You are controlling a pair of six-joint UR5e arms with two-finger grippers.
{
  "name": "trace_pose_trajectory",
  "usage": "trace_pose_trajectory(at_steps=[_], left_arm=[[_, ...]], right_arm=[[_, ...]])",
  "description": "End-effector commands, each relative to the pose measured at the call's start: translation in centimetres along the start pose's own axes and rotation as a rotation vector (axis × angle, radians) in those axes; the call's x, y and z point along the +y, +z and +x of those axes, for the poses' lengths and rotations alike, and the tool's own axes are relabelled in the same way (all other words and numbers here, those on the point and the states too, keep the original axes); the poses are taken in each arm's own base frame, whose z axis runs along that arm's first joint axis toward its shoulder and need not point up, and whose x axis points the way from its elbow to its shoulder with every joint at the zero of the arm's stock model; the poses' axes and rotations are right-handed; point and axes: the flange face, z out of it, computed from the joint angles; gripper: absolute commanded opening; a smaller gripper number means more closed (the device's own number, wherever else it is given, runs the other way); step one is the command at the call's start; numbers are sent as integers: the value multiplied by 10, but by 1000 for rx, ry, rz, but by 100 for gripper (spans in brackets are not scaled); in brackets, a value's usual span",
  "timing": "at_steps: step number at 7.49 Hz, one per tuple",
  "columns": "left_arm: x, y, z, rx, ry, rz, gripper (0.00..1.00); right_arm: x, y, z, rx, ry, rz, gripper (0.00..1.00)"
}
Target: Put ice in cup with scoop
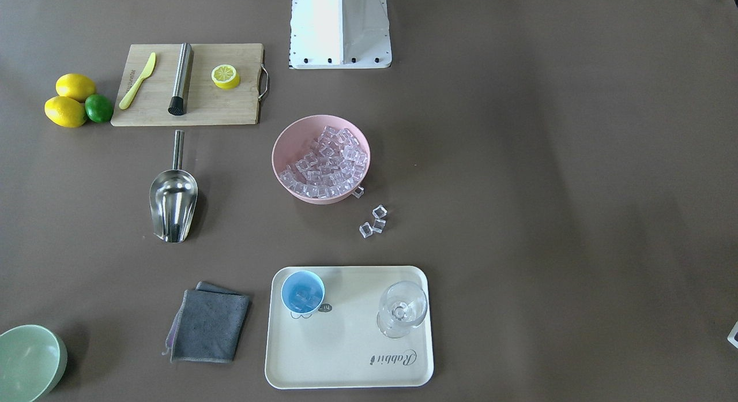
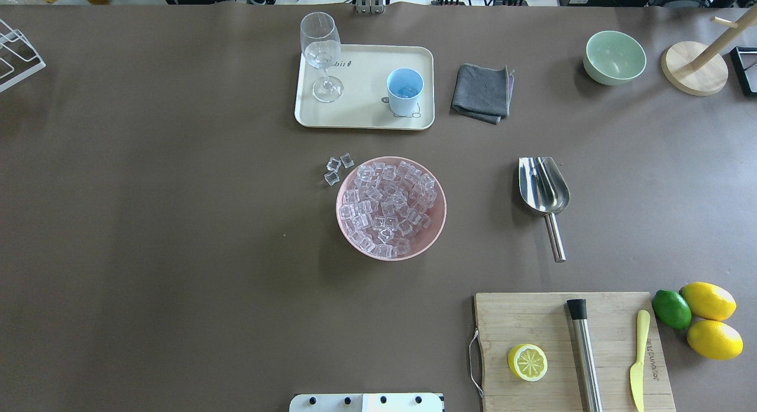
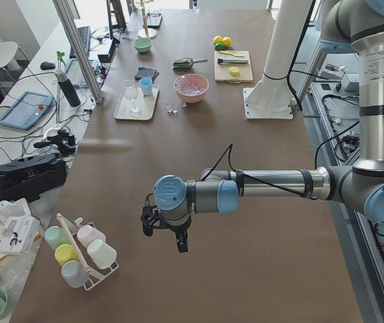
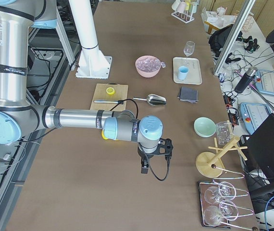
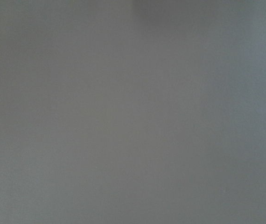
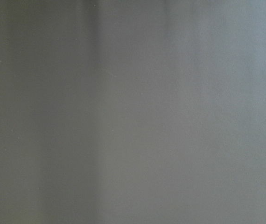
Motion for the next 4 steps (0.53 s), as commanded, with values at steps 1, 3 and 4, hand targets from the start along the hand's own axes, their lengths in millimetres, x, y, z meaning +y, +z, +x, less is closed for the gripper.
trace_pose_trajectory(at_steps=[1, 3, 4], left_arm=[[0, 1, -1, 0, 0, -1, 98], [0, 0, 0, 0, -1, 0, 98], [0, 0, 0, 0, -1, 0, 98]], right_arm=[[-5, 9, -13, 9, -18, -18, 99], [-6, 10, -14, 9, -21, -19, 99], [-5, 11, -12, 13, -19, -21, 99]])
